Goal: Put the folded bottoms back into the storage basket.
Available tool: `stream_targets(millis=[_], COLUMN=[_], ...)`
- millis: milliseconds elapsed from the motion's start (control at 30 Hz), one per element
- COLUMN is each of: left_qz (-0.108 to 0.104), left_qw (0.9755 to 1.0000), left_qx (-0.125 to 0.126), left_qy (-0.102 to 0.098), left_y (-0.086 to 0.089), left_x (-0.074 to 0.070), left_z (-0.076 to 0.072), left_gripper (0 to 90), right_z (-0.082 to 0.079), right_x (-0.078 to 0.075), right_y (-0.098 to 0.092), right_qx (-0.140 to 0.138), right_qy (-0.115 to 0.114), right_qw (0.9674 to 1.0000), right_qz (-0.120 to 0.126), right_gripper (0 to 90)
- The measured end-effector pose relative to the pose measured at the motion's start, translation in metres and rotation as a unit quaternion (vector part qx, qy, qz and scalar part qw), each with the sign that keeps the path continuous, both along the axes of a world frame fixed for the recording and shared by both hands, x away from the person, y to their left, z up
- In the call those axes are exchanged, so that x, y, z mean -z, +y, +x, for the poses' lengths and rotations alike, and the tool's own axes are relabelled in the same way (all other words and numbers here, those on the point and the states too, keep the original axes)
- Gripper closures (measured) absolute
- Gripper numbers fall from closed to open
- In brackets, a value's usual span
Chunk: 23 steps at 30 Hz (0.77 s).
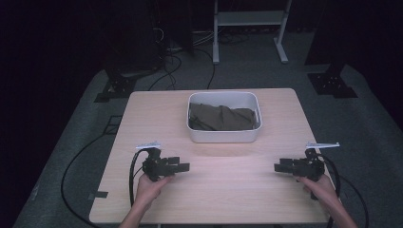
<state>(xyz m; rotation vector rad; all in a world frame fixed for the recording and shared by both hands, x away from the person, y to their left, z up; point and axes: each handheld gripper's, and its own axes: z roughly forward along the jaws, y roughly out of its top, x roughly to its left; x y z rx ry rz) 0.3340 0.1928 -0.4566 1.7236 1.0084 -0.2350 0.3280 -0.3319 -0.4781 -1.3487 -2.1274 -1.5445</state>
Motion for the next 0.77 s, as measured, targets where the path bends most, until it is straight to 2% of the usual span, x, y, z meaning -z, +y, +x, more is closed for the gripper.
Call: stream_targets(millis=[333,433,500,567,767], left_qz=[-0.008,-0.010,-0.021,-0.024,-0.026], left_qw=[1.0000,0.9999,0.9997,0.9996,0.9993], left_qx=[-0.002,0.000,-0.006,-0.012,-0.014], left_qy=[-0.002,-0.007,-0.007,-0.010,-0.021], left_y=[0.000,0.001,0.002,0.002,-0.001], left_x=[0.004,0.007,0.010,0.012,0.011], left_z=[-0.010,-0.015,-0.018,-0.019,-0.022], left_gripper=[11.2,11.2,11.2,11.1,11.1], right_z=[-0.010,-0.016,-0.019,-0.022,-0.030], right_x=[0.003,0.004,0.003,0.004,0.007], right_y=[-0.002,0.000,0.002,0.005,0.011], right_qx=[0.000,-0.002,-0.002,-0.002,0.001], right_qy=[-0.007,-0.010,-0.011,-0.020,-0.033], right_qw=[1.0000,0.9999,0.9999,0.9998,0.9994], right_qz=[0.004,-0.006,-0.003,-0.006,0.007], right_gripper=[24.0,23.8,23.8,23.8,23.8])
